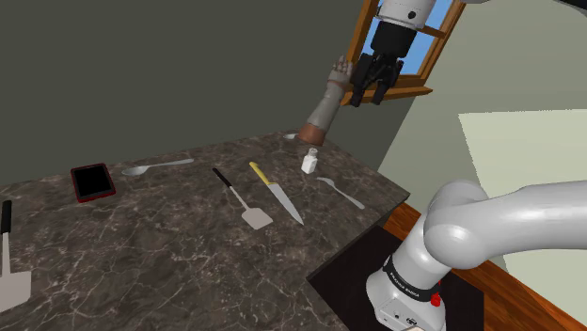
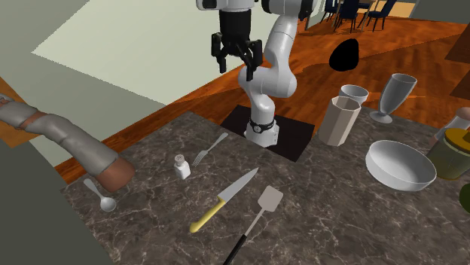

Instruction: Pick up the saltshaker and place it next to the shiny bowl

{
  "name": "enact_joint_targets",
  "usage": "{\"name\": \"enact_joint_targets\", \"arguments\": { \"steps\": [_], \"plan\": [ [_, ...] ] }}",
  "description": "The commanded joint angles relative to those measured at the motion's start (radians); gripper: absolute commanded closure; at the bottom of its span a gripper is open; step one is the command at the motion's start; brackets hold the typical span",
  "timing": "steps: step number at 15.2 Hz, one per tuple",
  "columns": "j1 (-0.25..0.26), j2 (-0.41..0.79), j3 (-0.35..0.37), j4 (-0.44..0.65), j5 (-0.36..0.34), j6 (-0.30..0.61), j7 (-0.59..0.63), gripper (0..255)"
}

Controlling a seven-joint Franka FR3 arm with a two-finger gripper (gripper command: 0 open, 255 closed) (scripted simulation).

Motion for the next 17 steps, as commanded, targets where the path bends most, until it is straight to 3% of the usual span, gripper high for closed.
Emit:
{"name": "enact_joint_targets", "arguments": {
  "steps": [1,9,17],
  "plan": [
    [0.0,0.0,0.0,0.0,0.0,0.0,0.0,0],
    [-0.023,0.129,-0.082,-0.124,-0.055,0.246,-0.088,0],
    [-0.041,0.343,-0.167,-0.162,-0.086,0.493,-0.175,0]
  ]
}}
